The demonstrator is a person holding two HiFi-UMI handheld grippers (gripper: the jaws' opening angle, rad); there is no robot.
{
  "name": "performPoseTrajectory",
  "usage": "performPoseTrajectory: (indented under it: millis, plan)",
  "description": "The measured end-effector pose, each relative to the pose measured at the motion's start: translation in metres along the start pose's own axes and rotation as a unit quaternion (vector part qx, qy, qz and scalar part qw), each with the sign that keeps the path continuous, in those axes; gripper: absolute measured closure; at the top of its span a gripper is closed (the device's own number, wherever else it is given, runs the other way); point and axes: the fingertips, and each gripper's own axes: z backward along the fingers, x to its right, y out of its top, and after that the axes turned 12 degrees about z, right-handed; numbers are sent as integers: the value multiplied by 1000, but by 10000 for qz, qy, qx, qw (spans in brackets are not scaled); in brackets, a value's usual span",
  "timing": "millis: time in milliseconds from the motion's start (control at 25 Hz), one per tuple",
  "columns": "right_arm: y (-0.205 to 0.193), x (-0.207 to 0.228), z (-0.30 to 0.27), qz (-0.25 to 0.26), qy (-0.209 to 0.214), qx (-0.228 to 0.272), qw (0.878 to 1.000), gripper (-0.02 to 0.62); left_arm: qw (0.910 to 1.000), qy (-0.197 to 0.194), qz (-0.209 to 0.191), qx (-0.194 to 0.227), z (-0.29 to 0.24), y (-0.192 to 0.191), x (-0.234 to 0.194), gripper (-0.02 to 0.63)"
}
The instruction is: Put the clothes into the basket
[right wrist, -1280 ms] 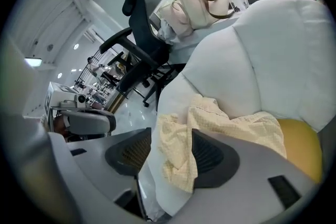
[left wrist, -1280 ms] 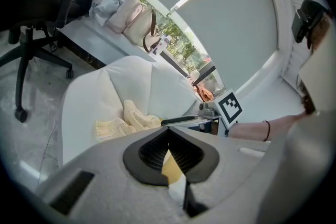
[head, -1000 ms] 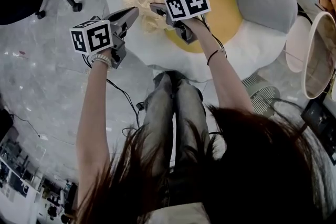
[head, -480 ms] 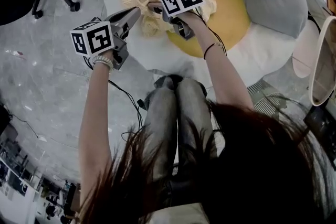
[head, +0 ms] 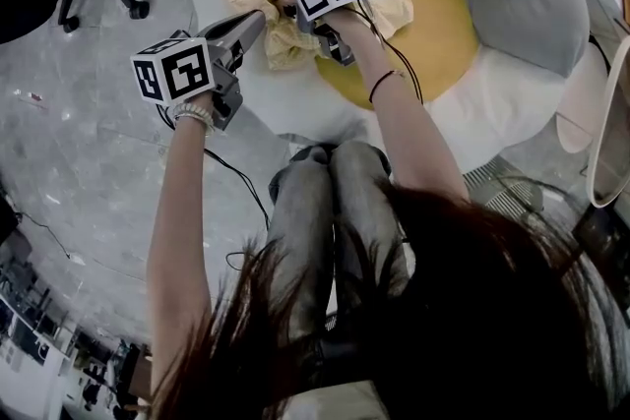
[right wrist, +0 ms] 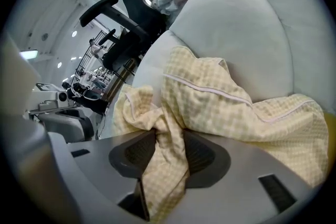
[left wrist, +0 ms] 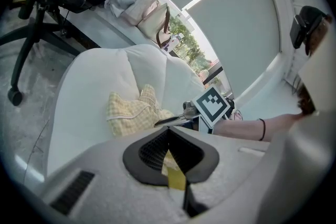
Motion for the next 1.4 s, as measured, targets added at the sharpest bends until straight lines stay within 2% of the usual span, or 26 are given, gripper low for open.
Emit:
performPoseTrajectory:
  millis: [40,120,280,640,920,1120,1400]
  plan:
    - [0,0,0,-33,26,-10,10000,432,10000,-14,17,19,-1,0,0,595]
    - [-1,-1,0,-91,64,3,9999,503,10000,-32,56,56,-2,0,0,595]
    - [0,-4,5,-167,-16,106,9998,542,9999,-43,107,55,0,-1,3,595]
    - [-3,-22,65,-417,-180,490,9978,548,9988,3,486,4,25,-13,30,595]
    - [7,-37,114,-577,-321,735,9951,548,9987,-71,499,-83,37,-13,72,595]
    - [20,-51,142,-776,-246,1109,9905,548,9989,-66,404,-214,46,-10,93,595]
    - [34,-69,183,-848,-264,1339,9870,548,9991,9,362,-222,61,-5,122,595]
